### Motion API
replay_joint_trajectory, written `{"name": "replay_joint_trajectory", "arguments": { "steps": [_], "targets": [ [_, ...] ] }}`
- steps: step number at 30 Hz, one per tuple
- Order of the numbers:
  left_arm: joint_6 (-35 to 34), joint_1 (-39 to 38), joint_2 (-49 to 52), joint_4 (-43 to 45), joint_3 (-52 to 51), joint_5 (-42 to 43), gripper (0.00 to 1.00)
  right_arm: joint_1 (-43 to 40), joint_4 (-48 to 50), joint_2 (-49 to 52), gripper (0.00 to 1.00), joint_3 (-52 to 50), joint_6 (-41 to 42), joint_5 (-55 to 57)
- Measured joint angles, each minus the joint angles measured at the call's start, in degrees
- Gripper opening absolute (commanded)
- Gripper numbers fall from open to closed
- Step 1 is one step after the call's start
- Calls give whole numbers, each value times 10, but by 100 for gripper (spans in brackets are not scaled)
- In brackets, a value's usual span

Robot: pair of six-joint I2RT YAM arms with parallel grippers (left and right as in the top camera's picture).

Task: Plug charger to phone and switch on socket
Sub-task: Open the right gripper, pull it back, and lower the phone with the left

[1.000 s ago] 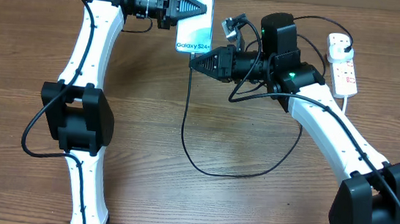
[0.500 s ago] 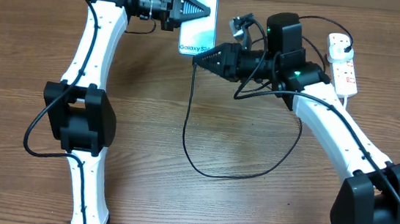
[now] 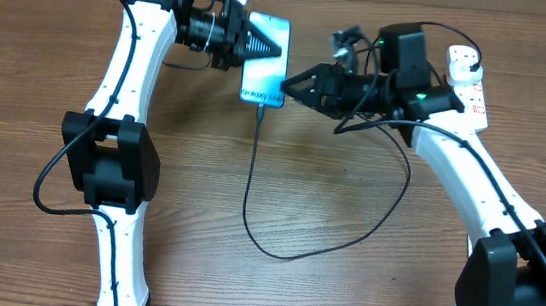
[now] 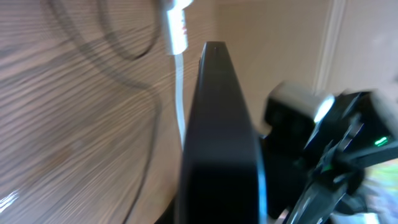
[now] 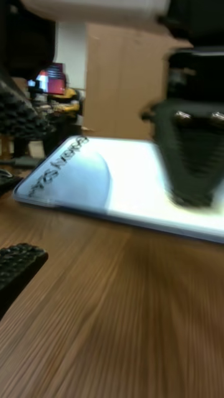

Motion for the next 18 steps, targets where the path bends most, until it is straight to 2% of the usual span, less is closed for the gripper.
{"name": "replay_joint_trajectory", "arguments": {
  "steps": [4, 9, 13, 18],
  "targets": [
    [48, 0, 0, -51, 0, -86, 4, -28, -59, 0, 60, 0, -30, 37],
    [67, -8, 0, -58, -2, -177, 4, -26, -117, 0, 66, 0, -60, 117],
    [68, -20, 0, -42, -23, -212, 4, -9, -142, 0, 71, 0, -78, 178],
    [59, -30, 0, 10, -82, -237, 4, 15, -148, 0, 72, 0, -88, 229]
  ]
}}
